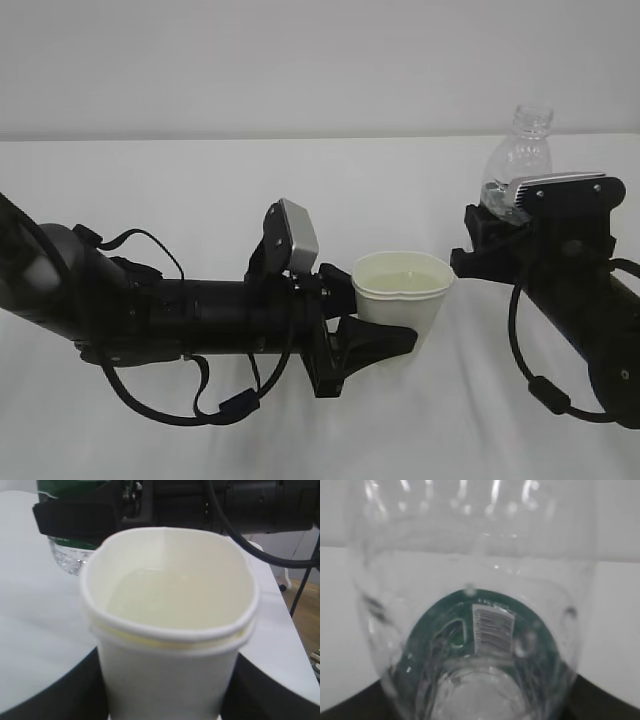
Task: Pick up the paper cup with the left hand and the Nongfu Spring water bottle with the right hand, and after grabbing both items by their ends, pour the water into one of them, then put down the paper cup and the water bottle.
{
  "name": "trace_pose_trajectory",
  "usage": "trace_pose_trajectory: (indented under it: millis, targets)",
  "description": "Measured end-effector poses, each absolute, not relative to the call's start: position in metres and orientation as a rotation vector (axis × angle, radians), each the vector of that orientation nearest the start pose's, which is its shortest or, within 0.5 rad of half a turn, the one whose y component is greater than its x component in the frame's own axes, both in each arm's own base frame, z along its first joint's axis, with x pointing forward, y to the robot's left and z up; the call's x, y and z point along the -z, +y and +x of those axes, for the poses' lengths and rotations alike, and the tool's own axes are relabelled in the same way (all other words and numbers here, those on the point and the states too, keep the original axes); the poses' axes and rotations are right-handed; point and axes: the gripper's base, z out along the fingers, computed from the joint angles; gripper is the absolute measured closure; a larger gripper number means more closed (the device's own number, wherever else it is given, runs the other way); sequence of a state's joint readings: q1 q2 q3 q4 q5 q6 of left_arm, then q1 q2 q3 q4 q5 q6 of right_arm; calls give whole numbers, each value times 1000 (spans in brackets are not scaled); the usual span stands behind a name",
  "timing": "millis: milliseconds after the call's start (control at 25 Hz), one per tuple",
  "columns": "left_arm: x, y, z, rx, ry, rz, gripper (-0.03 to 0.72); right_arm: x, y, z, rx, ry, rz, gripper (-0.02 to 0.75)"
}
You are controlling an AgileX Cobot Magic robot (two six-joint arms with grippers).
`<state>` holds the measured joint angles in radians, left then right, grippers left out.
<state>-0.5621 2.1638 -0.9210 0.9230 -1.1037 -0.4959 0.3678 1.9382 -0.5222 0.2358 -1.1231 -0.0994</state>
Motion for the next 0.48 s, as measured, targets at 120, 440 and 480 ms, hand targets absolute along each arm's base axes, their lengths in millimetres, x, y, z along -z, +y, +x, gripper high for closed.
trace_pose_trajectory:
  millis: [120, 440, 480]
  targets:
    - [-97, -253, 282, 1083, 1567, 1077, 274, -112, 86, 294, -38, 1793, -96, 372]
    - [-98, -245, 288, 1066, 1575, 1051, 274, -101, 74, 303, 11, 1814, -37, 398]
    - [-98, -245, 288, 1066, 1575, 1051, 274, -99, 74, 305, 13, 1817, -41, 398]
